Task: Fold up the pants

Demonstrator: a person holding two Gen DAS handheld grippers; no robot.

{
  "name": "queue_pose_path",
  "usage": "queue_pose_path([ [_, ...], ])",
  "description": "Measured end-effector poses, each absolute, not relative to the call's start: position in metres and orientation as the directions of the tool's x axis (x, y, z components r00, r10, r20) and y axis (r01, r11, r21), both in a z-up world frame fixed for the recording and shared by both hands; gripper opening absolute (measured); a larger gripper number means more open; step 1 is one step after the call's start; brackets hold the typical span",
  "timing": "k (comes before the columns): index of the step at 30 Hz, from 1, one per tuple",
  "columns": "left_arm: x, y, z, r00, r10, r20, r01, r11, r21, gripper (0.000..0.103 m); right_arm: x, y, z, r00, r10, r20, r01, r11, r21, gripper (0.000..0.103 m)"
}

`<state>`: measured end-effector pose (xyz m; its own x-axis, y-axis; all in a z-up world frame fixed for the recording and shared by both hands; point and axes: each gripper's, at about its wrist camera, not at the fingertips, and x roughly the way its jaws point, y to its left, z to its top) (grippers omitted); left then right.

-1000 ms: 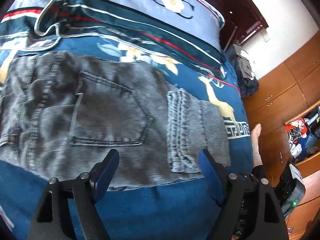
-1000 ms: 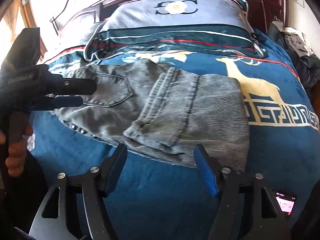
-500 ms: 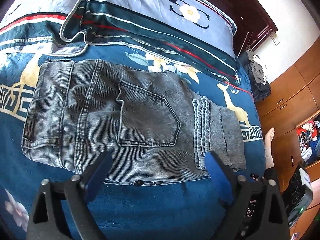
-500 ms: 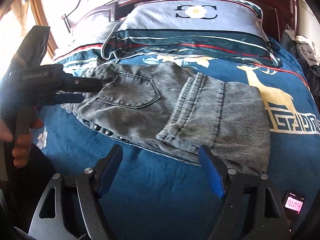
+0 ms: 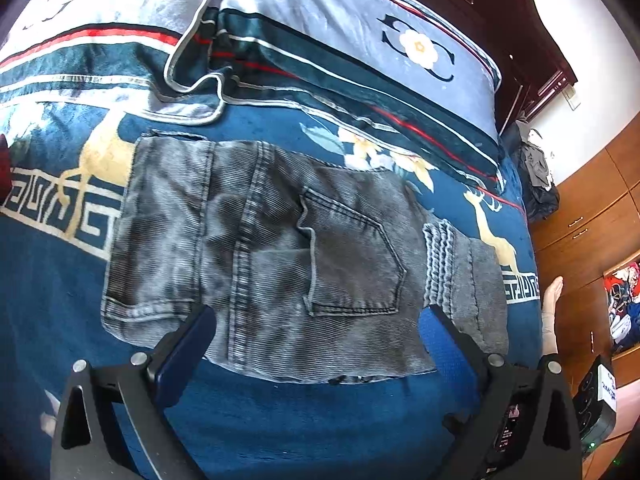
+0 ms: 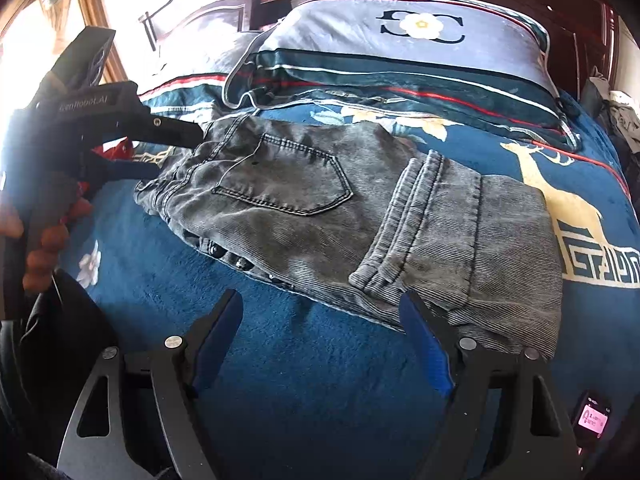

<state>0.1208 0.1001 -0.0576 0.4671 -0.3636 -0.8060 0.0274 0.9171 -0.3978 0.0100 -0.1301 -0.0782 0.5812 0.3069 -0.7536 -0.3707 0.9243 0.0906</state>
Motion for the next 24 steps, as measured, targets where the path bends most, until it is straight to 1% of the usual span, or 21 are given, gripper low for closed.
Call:
queue_pose_path([
  [11,0.134,0.132,-0.053,0.479,-0.35,-0.805,0.027,0.922,-0.385,0.102,0.013,-0.094,-0.078,0.565,0.32,-0.76,-0.447,0.893,0.044,0.08],
  [24,0.154,0.203,-0.055,0.49,-0.324,-0.81,-0.07,0.911,-0.407,0.102,0.018,-0.03,-0.079,0.531,0.363,-0.766,-0.591,0.806,-0.027,0.08],
])
